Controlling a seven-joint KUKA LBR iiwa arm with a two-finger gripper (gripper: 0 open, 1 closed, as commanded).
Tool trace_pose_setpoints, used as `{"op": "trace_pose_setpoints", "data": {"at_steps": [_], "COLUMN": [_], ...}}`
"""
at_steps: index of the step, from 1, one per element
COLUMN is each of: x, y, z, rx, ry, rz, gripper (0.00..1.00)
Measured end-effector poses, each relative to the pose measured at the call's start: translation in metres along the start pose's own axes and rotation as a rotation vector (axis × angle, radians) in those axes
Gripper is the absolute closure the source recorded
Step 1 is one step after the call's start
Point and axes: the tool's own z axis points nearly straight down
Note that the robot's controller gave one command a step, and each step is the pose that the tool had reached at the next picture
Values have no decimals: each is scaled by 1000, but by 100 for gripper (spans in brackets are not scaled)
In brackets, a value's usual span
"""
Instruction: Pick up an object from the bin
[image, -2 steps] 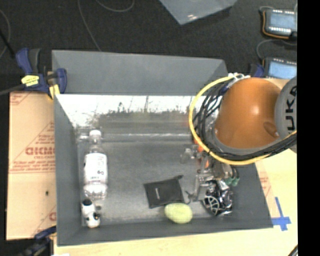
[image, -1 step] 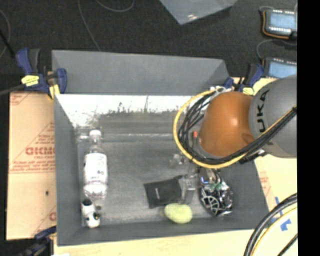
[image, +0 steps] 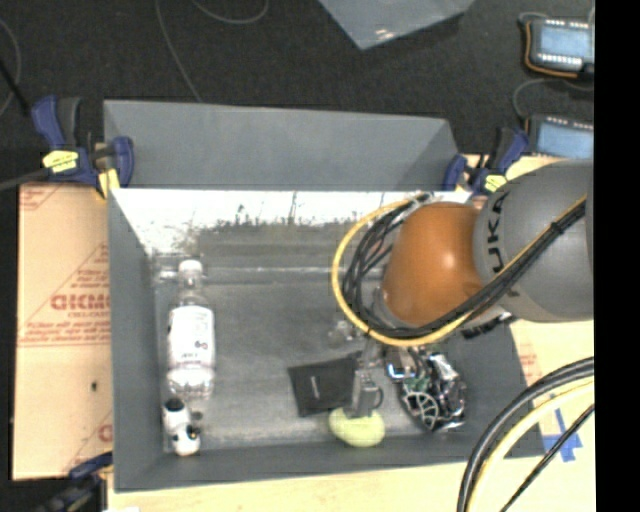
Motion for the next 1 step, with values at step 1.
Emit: {"op": "trace_pose_setpoints", "data": {"at_steps": [1], "x": [-8], "y": [8], "z": [-8], "rx": [-1], "ry": [-12], "rz": [101], "gripper": [0]}}
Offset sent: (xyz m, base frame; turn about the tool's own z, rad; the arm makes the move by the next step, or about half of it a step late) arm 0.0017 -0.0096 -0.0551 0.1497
